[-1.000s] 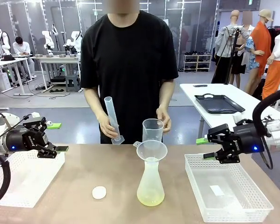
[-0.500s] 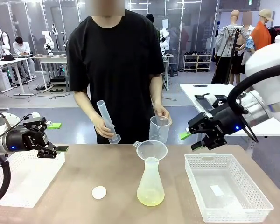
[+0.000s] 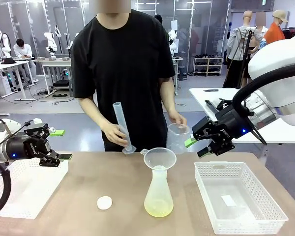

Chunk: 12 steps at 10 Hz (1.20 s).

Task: Prepare the solutions needed for the experiment.
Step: Once the solution is in the Big flask , pick up the Plastic Funnel and place it back into the right Organizing basket.

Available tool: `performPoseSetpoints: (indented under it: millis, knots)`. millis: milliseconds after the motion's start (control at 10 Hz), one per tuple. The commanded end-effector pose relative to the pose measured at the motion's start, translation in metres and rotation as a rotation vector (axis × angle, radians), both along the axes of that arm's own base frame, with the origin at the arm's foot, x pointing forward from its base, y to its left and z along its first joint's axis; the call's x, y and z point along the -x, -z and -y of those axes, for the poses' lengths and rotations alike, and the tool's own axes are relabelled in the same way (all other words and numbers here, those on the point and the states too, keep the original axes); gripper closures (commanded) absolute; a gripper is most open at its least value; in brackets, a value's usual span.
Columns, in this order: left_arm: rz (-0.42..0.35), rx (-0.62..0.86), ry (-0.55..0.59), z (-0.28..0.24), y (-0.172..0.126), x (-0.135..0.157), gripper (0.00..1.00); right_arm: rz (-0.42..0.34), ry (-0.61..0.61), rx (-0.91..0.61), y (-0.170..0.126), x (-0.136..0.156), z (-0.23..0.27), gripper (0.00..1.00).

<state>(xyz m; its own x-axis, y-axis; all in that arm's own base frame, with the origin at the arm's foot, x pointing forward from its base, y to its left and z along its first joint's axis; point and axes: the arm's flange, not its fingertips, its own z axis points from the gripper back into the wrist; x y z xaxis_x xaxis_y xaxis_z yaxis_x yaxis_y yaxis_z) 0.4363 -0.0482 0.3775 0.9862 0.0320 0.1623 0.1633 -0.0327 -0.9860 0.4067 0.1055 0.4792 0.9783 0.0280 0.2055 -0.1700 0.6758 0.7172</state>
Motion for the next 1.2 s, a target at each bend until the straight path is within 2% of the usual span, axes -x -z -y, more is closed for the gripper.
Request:
performPoseSetpoints:
  millis: [0, 100, 300, 500, 800, 1100]
  knots:
    - [0.004, 0.012, -0.007, 0.001, -0.002, -0.001, 0.0, 0.003, 0.0, -0.017, 0.002, 0.0, 0.001, 0.31]
    - [0.004, 0.012, -0.007, 0.001, -0.002, -0.001, 0.0, 0.0, 0.0, 0.0, 0.0, 0.0, 0.0, 0.31]
    - [0.004, 0.012, -0.007, 0.001, -0.002, -0.001, 0.0, -0.003, -0.025, 0.164, -0.015, 0.01, -0.023, 0.31]
    - [0.004, 0.012, -0.007, 0.001, -0.002, -0.001, 0.0, -0.008, 0.002, 0.294, -0.026, 0.013, -0.049, 0.31]
    - [0.004, 0.012, -0.007, 0.001, -0.002, -0.001, 0.0, -0.011, 0.004, 0.325, -0.022, 0.012, -0.082, 0.31]
    - [0.004, 0.012, -0.007, 0.001, -0.002, -0.001, 0.0, 0.002, 0.062, 0.366, -0.013, 0.014, -0.102, 0.31]
